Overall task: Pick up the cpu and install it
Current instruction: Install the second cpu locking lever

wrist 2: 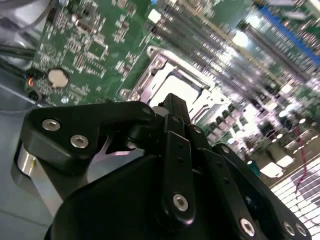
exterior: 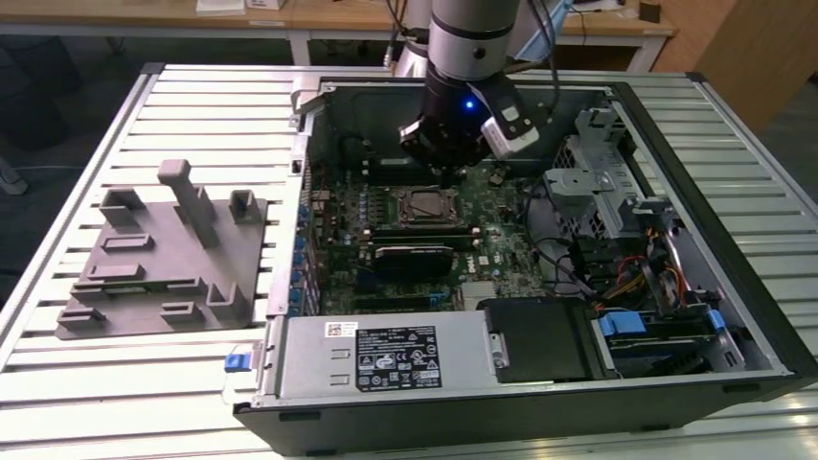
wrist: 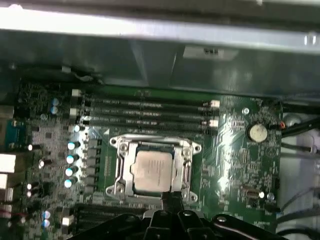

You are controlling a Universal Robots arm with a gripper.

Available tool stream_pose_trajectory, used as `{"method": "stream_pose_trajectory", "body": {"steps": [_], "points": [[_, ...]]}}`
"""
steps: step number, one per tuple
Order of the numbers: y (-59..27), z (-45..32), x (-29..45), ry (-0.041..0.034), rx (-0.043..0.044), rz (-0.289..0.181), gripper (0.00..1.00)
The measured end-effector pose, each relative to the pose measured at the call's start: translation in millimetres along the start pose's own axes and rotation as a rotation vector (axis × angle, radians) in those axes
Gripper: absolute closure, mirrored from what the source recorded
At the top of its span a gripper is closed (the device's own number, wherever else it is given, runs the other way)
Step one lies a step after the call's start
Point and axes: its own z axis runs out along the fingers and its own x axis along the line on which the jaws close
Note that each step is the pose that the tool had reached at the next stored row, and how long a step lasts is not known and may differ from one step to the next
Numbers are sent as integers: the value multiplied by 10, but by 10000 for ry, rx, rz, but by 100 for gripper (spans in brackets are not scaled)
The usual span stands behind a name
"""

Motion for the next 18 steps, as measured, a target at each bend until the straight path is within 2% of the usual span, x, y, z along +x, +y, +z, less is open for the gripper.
{"method": "stream_pose_trajectory", "body": {"steps": [3, 6, 10, 18], "points": [[-59, -2, 4, 15, -1, 2, 89], [-90, -2, 5, 108, -8, 5, 89], [-150, 23, 9, 116, -17, 5, 89], [-168, 126, 23, 120, -41, 4, 89]]}}
